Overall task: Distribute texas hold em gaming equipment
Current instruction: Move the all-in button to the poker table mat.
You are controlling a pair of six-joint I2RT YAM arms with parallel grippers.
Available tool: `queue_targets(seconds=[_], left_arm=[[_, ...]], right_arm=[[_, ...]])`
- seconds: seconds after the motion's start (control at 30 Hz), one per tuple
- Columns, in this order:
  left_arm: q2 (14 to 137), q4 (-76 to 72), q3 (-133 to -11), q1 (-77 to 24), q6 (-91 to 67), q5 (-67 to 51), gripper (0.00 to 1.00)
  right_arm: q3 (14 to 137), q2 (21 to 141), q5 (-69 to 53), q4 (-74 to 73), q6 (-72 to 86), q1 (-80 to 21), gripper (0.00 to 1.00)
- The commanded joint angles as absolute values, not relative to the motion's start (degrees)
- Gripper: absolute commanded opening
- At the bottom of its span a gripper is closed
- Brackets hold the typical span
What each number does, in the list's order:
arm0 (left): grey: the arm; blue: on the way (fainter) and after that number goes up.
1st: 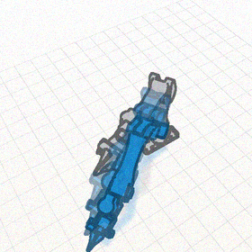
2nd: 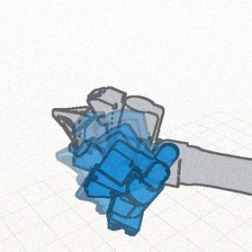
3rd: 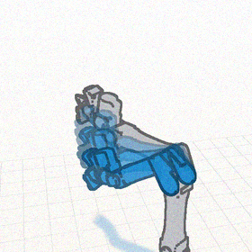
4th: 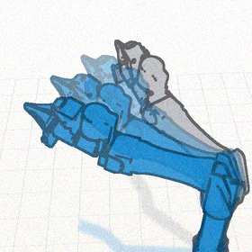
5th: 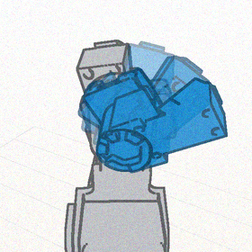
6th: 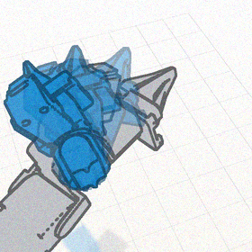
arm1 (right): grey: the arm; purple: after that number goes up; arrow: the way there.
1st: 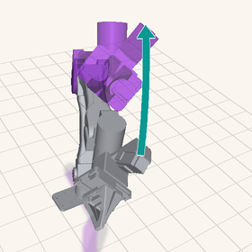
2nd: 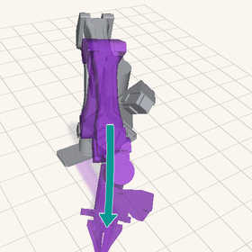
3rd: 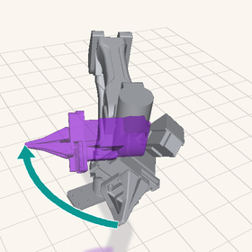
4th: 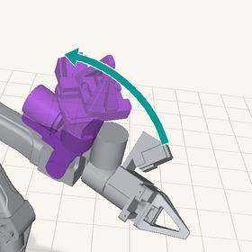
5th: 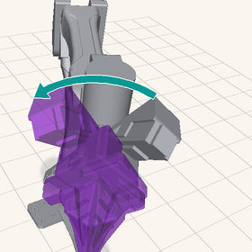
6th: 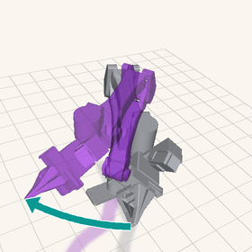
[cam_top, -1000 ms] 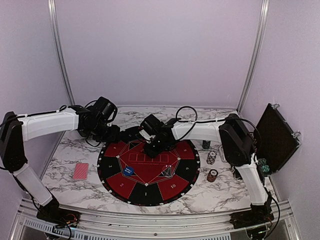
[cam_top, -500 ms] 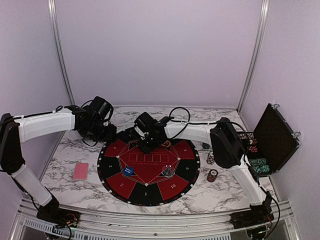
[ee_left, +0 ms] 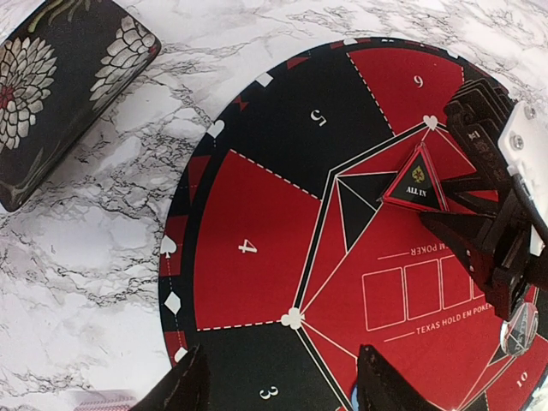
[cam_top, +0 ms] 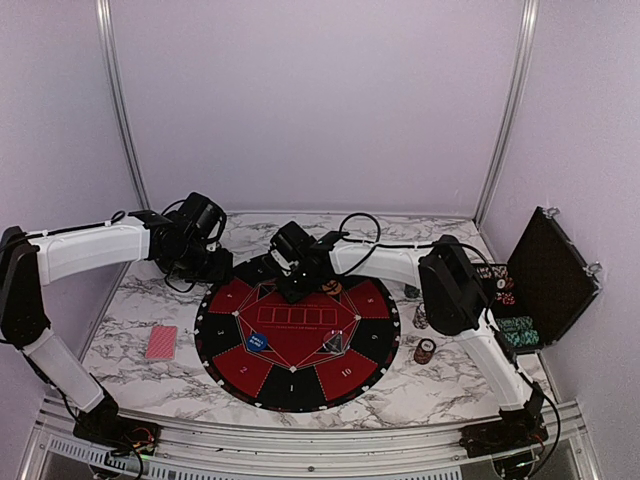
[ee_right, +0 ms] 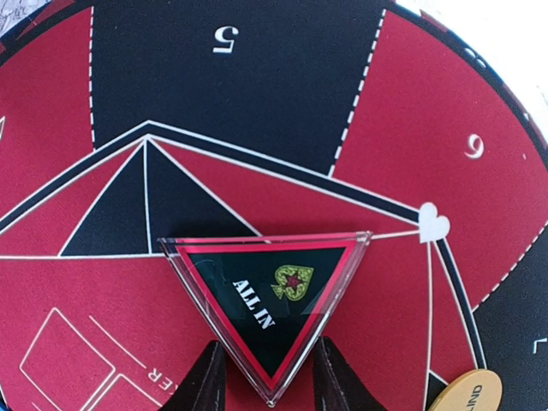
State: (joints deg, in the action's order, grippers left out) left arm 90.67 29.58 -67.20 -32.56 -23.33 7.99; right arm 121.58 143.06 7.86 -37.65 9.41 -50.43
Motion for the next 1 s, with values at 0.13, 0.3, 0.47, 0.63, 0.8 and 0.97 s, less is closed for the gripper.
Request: queue_targets(seconds=[0.13, 0.3, 0.47, 0.63, 0.8, 0.97], left_arm=[[90.26, 29.21, -67.35, -32.26, -23.10, 7.65, 0.60], [90.34, 29.25, -67.49, -32.26, -22.98, 7.53, 0.60], [90.60, 29.13, -67.50, -32.25, -23.00, 7.43, 0.60], [90.44, 29.09, -67.67, -32.26, -22.95, 7.21, 0.60], [90.27, 29.18, -67.85, -32.26, -22.93, 7.09, 0.60], [90.18, 29.16, -68.09, -32.26, -23.19, 6.82, 0.60]], right_arm=[[123.20, 144.82, 8.01, -37.52, 9.96, -49.52, 0.33], [121.83, 144.23, 8.24, -37.36, 10.95, -49.03, 0.33], [121.31, 143.62, 8.05, -36.99, 10.90, -49.02, 0.34], [122.42, 143.58, 7.82, -37.56, 10.51, -49.01, 0.34], [122.37, 142.39, 7.10, -37.70, 10.26, -49.04, 0.35], [122.65, 140.67, 5.71, -37.90, 9.78, -49.22, 0.45]])
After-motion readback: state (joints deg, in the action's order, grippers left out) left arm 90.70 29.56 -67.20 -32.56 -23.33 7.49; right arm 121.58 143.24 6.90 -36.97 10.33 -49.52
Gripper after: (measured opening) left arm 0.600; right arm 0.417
